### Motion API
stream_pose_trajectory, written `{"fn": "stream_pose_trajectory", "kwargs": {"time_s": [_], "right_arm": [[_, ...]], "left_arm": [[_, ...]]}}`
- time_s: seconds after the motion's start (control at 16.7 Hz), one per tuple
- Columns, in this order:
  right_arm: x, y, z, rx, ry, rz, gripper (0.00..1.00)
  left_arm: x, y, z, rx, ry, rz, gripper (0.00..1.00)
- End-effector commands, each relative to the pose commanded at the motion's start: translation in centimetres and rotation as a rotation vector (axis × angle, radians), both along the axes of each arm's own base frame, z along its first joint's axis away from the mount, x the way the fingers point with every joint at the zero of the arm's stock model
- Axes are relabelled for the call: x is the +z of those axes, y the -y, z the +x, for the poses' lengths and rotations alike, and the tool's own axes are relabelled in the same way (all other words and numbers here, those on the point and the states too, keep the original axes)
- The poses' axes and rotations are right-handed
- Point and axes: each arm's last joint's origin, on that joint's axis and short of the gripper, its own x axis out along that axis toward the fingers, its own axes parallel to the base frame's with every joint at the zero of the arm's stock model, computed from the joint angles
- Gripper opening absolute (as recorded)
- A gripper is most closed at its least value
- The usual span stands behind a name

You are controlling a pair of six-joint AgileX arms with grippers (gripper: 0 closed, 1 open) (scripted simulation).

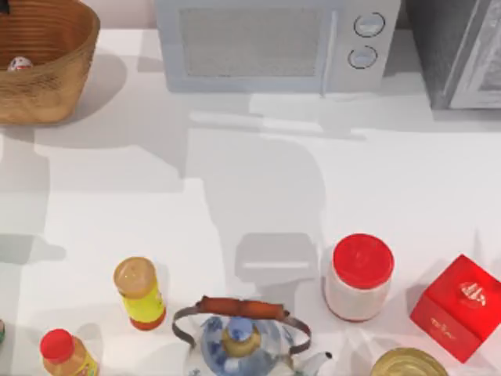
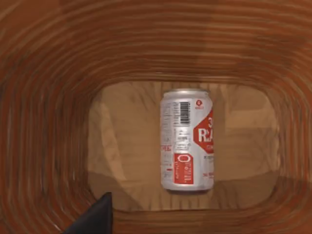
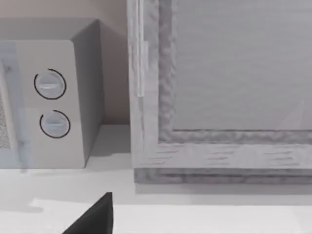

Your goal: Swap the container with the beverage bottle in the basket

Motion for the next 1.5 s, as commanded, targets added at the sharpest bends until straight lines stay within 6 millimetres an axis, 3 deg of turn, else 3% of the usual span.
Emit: {"fn": "stream_pose_trajectory", "kwargs": {"time_s": [0.24, 0.42, 0.78, 0.84, 0.9, 1.5], "right_arm": [[0.0, 0.0, 0.0, 0.000, 0.000, 0.000, 1.00], [0.0, 0.0, 0.0, 0.000, 0.000, 0.000, 1.00], [0.0, 0.0, 0.0, 0.000, 0.000, 0.000, 1.00], [0.0, 0.0, 0.0, 0.000, 0.000, 0.000, 1.00], [0.0, 0.0, 0.0, 0.000, 0.000, 0.000, 1.00], [0.0, 0.0, 0.0, 0.000, 0.000, 0.000, 1.00]], "left_arm": [[-6.0, -0.6, 2.7, -0.021, -0.119, -0.055, 1.00], [-8.6, -0.8, 3.5, -0.030, -0.162, -0.079, 1.00], [-9.5, -0.9, 3.6, -0.033, -0.173, -0.086, 1.00], [-7.5, -0.4, 3.5, -0.046, -0.121, -0.074, 1.00], [-7.6, -0.4, 3.5, -0.045, -0.127, -0.076, 1.00], [-12.7, 0.1, 4.9, -0.033, -0.176, -0.086, 1.00]]}}
